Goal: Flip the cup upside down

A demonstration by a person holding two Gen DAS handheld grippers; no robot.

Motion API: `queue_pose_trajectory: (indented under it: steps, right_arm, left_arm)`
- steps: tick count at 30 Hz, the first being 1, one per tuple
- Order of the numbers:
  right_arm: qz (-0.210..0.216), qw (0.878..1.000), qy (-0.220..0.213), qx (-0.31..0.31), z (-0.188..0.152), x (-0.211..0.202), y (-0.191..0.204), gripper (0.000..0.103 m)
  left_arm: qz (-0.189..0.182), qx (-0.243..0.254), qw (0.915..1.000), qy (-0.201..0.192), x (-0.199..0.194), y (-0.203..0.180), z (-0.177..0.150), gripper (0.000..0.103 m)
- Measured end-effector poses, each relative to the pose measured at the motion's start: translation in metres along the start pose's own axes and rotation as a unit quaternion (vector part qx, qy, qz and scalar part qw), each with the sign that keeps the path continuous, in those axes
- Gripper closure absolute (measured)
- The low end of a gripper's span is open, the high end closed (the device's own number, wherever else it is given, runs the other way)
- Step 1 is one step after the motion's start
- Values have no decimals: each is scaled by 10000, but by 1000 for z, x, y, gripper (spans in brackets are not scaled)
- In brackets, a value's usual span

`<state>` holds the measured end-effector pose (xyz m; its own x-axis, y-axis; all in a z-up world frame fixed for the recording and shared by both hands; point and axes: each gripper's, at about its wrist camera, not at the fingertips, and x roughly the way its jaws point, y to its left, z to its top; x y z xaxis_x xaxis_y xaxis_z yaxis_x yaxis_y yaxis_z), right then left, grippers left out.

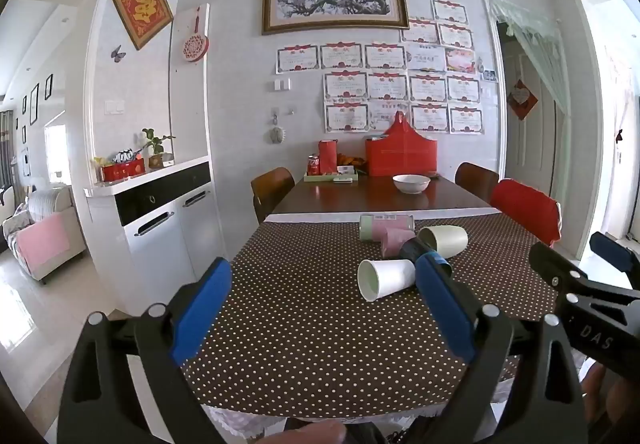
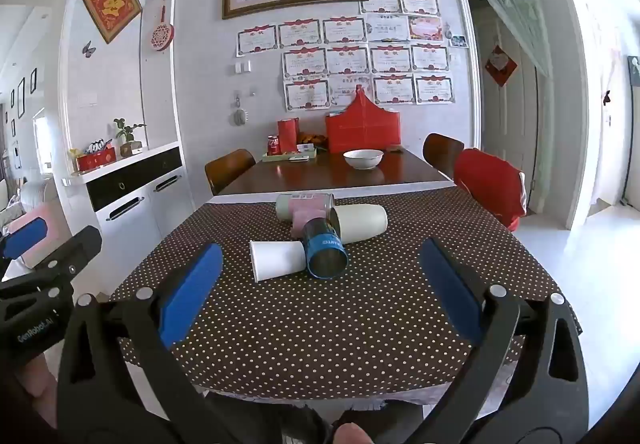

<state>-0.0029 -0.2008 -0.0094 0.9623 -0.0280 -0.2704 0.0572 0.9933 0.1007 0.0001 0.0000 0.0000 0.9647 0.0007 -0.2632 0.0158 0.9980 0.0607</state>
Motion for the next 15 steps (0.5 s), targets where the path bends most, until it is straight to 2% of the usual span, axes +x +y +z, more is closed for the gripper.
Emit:
queue_pose_trajectory:
  steps: [15]
  right_arm:
    - [-40,9999,-85,-46,10,-9,6,6]
  left_arm:
    - [37,7,9999,-97,-2,-2,5,11]
